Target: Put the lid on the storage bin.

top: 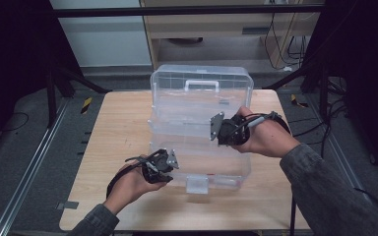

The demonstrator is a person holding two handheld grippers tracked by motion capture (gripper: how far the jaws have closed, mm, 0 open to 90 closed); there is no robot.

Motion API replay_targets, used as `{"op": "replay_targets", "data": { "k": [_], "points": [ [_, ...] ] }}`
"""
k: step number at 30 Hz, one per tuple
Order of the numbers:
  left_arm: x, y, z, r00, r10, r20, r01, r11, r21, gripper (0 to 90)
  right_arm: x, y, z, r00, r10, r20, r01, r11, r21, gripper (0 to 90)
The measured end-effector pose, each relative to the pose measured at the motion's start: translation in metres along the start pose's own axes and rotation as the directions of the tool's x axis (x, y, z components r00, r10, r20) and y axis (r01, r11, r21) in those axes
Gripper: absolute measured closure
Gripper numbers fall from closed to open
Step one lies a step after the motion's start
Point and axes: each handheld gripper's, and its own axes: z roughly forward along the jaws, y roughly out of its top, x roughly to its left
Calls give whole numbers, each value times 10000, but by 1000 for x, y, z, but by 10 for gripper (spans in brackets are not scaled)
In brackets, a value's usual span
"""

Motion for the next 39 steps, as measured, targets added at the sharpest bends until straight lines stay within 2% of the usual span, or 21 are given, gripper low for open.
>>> {"op": "replay_targets", "data": {
  "k": [8, 11, 12, 16, 17, 18, 23, 28, 39],
  "points": [
    [-3, 4, 2, 9995, -303, -86, 301, 9993, -199, 735, -9, -1, 3, 10000, -75, -48, 75, 9999, 109, 843],
    [-9, 5, 3, 9948, -1019, -63, 1017, 9944, -281, 740, -13, -3, 4, 10000, -53, -7, 53, 9999, 107, 842],
    [-5, 7, 3, 9989, -456, -73, 454, 9986, -258, 741, -14, -4, 5, 10000, -28, -12, 28, 10000, 76, 841],
    [-5, 7, 4, 9986, -512, -94, 509, 9983, -293, 740, -12, -5, 5, 9999, -109, 14, 109, 9999, 41, 843],
    [-9, 6, 4, 9956, -934, -92, 931, 9951, -320, 740, -11, -5, 4, 9999, -136, 14, 136, 9999, -2, 844],
    [-5, 7, 4, 9990, -383, -216, 376, 9989, -291, 740, -10, -5, 4, 9999, -163, 52, 163, 9999, -7, 845],
    [-6, 7, 3, 9989, -397, -267, 390, 9989, -254, 737, -2, -7, 3, 9996, -246, 109, 247, 9996, -132, 847],
    [-5, 7, 3, 9990, -348, -262, 340, 9989, -313, 736, 5, -12, 3, 9998, -194, -73, 191, 9993, -307, 845],
    [-6, 5, 4, 9988, -447, -219, 435, 9975, -551, 731, 11, -13, 3, 9997, -193, -151, 188, 9994, -301, 843]
  ]
}}
